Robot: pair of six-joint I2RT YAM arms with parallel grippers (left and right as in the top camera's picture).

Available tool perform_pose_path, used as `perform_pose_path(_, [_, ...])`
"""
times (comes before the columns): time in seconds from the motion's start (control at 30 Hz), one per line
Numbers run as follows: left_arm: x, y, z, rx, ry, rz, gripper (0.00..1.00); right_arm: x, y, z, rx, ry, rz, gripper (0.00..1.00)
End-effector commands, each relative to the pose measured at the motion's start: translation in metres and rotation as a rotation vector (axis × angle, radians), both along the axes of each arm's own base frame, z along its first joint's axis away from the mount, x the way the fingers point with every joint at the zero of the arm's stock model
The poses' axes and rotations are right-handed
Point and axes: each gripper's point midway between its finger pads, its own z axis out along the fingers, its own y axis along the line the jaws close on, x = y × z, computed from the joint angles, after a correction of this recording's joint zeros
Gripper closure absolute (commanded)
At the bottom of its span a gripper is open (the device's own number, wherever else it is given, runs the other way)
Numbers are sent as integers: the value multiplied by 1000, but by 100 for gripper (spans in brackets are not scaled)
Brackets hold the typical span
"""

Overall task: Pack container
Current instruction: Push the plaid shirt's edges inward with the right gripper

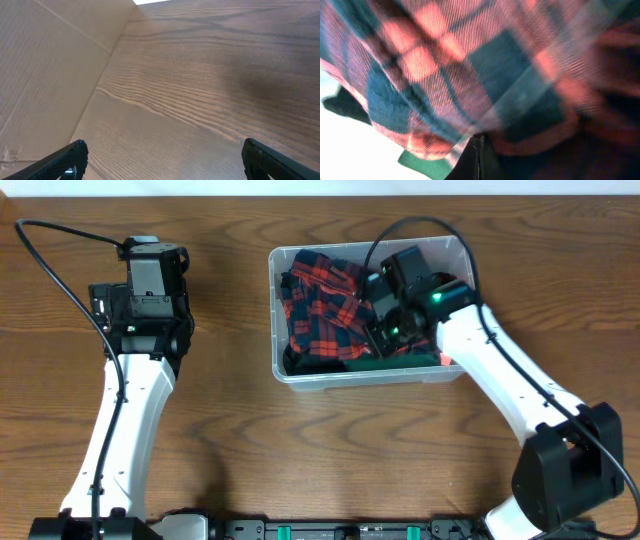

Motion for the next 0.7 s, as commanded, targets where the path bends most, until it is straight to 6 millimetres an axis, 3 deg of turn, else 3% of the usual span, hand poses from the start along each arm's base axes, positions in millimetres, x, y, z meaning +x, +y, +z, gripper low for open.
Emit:
perform_pose_path(0.0, [2,2,6,5,-11,10,2,18,-11,46,31,-123,-33,99])
perform_pose_path(0.1, [2,2,6,5,-11,10,2,23,-30,49,-18,-147,-82,98])
perform_pose_path(0.3, [2,2,6,5,-11,10,2,22,-69,32,-138,-91,-164,99])
perform_pose_path(0.67, [2,2,6,5,-11,10,2,18,-86,-11,-173,-60,-200,97])
